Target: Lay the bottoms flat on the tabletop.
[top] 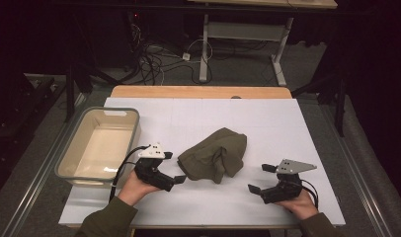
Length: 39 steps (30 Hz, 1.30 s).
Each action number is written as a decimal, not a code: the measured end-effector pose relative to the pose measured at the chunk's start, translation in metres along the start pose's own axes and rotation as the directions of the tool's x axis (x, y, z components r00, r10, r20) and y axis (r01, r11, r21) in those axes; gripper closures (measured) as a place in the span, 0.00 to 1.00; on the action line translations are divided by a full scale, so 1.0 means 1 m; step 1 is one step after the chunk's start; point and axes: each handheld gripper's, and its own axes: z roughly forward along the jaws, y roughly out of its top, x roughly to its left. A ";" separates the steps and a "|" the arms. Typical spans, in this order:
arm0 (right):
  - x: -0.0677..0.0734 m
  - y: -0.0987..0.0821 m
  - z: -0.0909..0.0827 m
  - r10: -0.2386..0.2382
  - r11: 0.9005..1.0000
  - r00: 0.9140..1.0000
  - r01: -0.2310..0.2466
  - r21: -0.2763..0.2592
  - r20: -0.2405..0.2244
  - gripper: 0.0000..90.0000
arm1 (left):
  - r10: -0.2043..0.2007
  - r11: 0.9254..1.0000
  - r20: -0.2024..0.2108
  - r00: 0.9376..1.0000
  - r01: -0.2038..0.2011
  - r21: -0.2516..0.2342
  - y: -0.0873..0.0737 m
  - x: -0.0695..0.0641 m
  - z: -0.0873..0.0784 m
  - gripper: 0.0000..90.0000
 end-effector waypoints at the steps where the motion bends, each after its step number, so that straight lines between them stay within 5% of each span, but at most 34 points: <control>1: 0.000 0.000 0.000 0.004 1.000 1.000 -0.004 0.000 0.001 0.07 | -0.007 1.000 -0.003 1.000 0.007 0.000 -0.002 0.000 -0.001 0.00; 19: 0.004 0.005 -0.001 0.022 0.998 1.000 -0.021 0.054 -0.015 0.06 | -0.068 0.997 0.000 0.998 0.068 0.028 -0.043 -0.013 -0.012 0.00; 39: 0.010 0.009 0.023 0.031 0.992 0.998 -0.023 0.124 -0.060 0.24 | -0.076 0.997 -0.013 0.997 0.076 0.026 -0.042 -0.008 -0.009 0.00</control>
